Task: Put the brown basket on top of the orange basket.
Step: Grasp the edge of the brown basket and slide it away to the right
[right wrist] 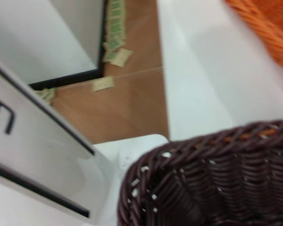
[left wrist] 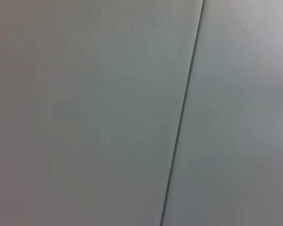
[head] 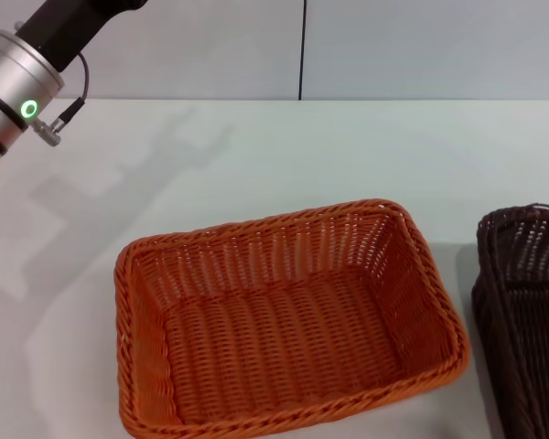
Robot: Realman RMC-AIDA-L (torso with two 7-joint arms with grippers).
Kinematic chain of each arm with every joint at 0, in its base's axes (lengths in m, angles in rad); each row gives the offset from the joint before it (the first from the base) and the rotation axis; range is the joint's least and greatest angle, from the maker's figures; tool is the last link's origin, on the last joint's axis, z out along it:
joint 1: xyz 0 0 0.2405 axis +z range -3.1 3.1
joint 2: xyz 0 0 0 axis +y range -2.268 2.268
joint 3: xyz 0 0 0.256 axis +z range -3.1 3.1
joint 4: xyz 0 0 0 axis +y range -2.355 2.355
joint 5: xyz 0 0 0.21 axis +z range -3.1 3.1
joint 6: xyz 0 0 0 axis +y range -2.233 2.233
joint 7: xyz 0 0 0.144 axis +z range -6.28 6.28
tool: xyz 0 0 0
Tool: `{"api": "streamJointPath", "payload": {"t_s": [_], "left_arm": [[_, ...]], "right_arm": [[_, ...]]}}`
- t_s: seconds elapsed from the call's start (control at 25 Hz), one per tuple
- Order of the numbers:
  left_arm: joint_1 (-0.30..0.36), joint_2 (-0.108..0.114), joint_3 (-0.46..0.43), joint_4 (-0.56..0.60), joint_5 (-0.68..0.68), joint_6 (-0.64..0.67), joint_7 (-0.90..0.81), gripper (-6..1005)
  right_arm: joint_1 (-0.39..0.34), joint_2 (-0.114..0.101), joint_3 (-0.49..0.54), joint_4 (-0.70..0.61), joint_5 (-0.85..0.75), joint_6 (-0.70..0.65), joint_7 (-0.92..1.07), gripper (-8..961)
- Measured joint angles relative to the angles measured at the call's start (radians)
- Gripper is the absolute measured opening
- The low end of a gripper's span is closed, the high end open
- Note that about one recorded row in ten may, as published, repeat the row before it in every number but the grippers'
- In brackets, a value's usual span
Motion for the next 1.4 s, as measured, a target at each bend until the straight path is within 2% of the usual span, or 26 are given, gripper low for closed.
{"api": "streamJointPath", "payload": {"t_s": [0.16, 0.28, 0.36, 0.4, 0.44, 0.52, 0.64, 0.72, 0.92, 1.2, 1.28, 1.32, 1.4], "left_arm": [[-0.008, 0.001, 0.0, 0.0, -0.001, -0.013, 0.001, 827], [-0.029, 0.001, 0.001, -0.001, -0.002, -0.037, 0.017, 827], [-0.037, 0.002, 0.002, -0.004, -0.002, -0.042, 0.024, 827], [-0.037, 0.002, 0.002, -0.004, -0.002, -0.042, 0.024, 827], [-0.044, 0.001, 0.002, -0.009, -0.002, -0.048, 0.033, 827], [-0.059, 0.001, 0.002, -0.023, -0.002, -0.065, 0.046, 827], [-0.061, 0.002, 0.002, -0.025, -0.001, -0.07, 0.051, 827], [-0.061, 0.002, 0.002, -0.025, -0.001, -0.07, 0.051, 827], [-0.051, 0.001, 0.003, -0.055, -0.002, -0.071, 0.066, 827], [-0.042, 0.002, 0.004, -0.067, 0.0, -0.069, 0.067, 827], [-0.034, 0.001, 0.003, -0.069, 0.0, -0.069, 0.066, 827], [-0.033, 0.001, 0.003, -0.071, -0.001, -0.069, 0.066, 827], [-0.032, 0.001, 0.003, -0.075, -0.001, -0.069, 0.066, 827]], "right_arm": [[0.006, 0.0, 0.017, -0.001, 0.002, -0.02, -0.027, 587], [0.021, -0.009, 0.071, -0.002, 0.005, -0.004, -0.033, 587], [0.045, -0.02, 0.136, -0.007, 0.014, 0.014, -0.033, 588], [0.074, -0.034, 0.212, -0.018, 0.027, 0.024, -0.03, 588], [0.074, -0.034, 0.212, -0.018, 0.027, 0.024, -0.03, 588], [0.119, -0.056, 0.321, -0.044, 0.043, 0.035, -0.024, 588], [0.142, -0.067, 0.362, -0.052, 0.045, 0.059, -0.019, 588], [0.162, -0.075, 0.38, -0.056, 0.051, 0.164, 0.009, 588], [0.169, -0.074, 0.363, -0.034, 0.094, 0.316, 0.012, 588], [0.182, -0.076, 0.317, 0.027, 0.097, 0.412, -0.002, 588], [0.182, -0.079, 0.298, 0.05, 0.095, 0.448, -0.002, 588], [0.184, -0.091, 0.283, 0.089, 0.093, 0.477, -0.003, 587], [0.186, -0.097, 0.275, 0.109, 0.092, 0.486, -0.003, 587]]}}
